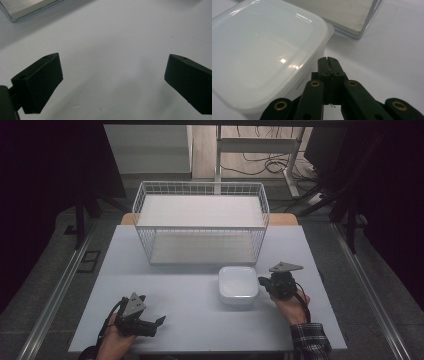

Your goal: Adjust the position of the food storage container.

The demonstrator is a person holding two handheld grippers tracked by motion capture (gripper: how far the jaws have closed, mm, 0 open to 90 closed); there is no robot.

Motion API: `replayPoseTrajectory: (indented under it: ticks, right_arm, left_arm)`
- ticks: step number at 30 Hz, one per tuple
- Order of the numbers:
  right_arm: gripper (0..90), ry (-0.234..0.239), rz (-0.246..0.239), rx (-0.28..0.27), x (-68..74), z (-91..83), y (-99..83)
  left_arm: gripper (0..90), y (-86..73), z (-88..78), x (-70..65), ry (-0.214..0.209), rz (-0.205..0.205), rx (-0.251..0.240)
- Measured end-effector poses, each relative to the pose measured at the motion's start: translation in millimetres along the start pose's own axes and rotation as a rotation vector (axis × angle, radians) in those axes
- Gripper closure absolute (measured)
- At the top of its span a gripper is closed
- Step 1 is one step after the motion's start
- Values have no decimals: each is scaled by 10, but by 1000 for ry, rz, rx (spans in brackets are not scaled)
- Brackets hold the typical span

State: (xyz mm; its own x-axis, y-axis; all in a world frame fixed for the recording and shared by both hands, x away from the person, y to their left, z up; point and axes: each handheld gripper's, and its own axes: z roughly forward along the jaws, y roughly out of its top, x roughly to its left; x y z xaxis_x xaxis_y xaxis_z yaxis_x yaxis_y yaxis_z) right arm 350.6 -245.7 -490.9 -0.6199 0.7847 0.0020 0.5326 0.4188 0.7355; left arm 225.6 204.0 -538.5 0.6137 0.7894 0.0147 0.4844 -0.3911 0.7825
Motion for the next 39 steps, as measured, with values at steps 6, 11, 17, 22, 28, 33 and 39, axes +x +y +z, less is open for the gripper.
replayPoseTrajectory:
  ticks: [6,11,17,22,28,33,39]
  right_arm:
    - [894,8,4,1,-73,132,82]
    - [894,13,-7,-1,-113,218,135]
    - [893,36,-9,4,-75,252,146]
    - [892,51,-24,12,15,263,159]
    - [892,75,-42,24,119,259,158]
    - [892,100,-54,30,211,249,156]
    - [892,130,-58,33,331,242,151]
  left_arm:
    - [13,-1,0,2,6,-1,1]
    - [13,-1,4,4,8,-1,2]
    - [14,-1,1,3,9,0,4]
    - [15,0,-6,2,12,2,3]
    - [16,2,-8,0,13,3,3]
    - [18,2,-9,1,12,-1,4]
    - [18,5,-12,1,8,-15,5]
